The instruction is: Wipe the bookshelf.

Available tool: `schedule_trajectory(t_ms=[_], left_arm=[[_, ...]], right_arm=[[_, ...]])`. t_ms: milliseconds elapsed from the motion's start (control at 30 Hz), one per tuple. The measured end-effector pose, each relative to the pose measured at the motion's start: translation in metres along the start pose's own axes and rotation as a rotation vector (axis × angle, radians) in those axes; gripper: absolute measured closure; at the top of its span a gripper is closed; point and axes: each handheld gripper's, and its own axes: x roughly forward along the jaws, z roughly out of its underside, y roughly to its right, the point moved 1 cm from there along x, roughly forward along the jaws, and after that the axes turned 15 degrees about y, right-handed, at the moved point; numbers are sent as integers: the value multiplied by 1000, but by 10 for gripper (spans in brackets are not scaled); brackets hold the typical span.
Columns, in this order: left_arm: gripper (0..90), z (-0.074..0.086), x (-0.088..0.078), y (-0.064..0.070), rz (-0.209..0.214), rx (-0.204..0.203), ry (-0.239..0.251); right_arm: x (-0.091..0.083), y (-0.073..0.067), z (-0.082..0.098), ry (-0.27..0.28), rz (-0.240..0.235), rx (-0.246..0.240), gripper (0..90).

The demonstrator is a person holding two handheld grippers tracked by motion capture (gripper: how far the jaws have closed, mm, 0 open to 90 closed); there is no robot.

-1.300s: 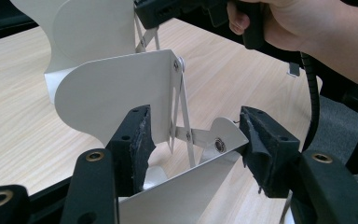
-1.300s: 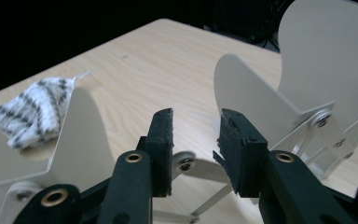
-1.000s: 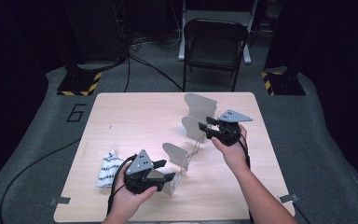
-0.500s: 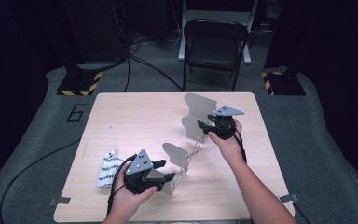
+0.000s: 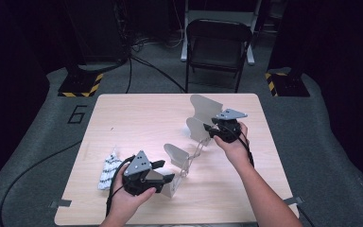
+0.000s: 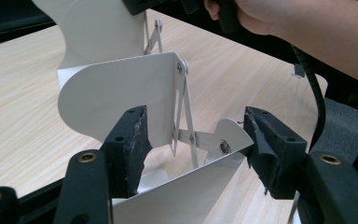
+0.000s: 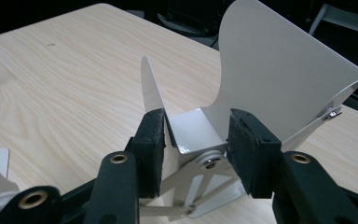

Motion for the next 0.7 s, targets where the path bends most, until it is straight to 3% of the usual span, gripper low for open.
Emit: schedule_trajectory(t_ms=[467,700], left_arm=[[400,-1,-7,-17,16,1,-17],[393,-2,-11,-19,7,-14,-38]], right_arm=[[-30,3,5,-16,16,12,600],[-42,4,7,-17,1,74,608]])
